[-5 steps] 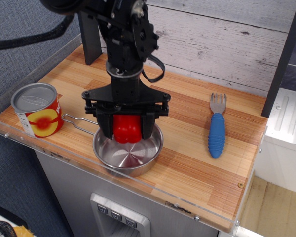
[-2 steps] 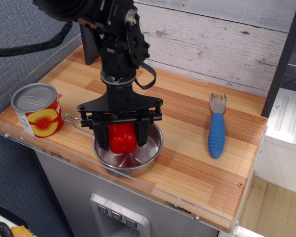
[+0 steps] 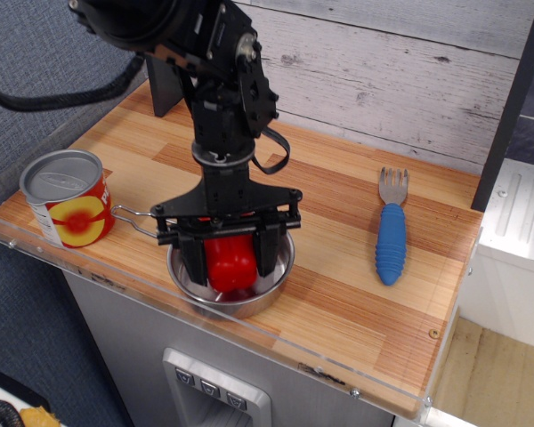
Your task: Move the red capsicum and place it in the bowl
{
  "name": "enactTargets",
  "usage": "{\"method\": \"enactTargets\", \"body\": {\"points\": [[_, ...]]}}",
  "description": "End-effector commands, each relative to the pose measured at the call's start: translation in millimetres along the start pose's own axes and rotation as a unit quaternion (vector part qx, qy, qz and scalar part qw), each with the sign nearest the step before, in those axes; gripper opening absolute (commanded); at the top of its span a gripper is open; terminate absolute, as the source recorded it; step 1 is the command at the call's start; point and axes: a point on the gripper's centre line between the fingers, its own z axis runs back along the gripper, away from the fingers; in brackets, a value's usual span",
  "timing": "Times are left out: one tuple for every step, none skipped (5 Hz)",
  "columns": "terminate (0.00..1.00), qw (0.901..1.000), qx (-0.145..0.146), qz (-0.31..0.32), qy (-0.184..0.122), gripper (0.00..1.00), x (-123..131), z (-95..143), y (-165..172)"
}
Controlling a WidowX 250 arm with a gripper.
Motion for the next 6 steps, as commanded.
{"method": "enactTargets", "body": {"points": [[0.00, 0.9999, 0.015, -0.002, 0.004, 1.00, 6.8, 3.0, -7.7], [0.00, 0.9992, 0.027, -0.024, -0.015, 1.00, 5.5, 15.0, -8.1], [0.00, 0.9987, 0.003, -0.035, -0.038, 1.00, 2.0, 35.0, -3.4], [0.00, 0.9976, -0.010, -0.047, -0.049, 1.00, -0.4, 60.5, -0.3], [0.00, 0.9952, 0.014, -0.078, -0.057, 1.00, 12.0, 68.5, -3.0], [0.00, 0.9765, 0.043, -0.204, -0.056, 1.00, 25.7, 70.5, -14.0]]}}
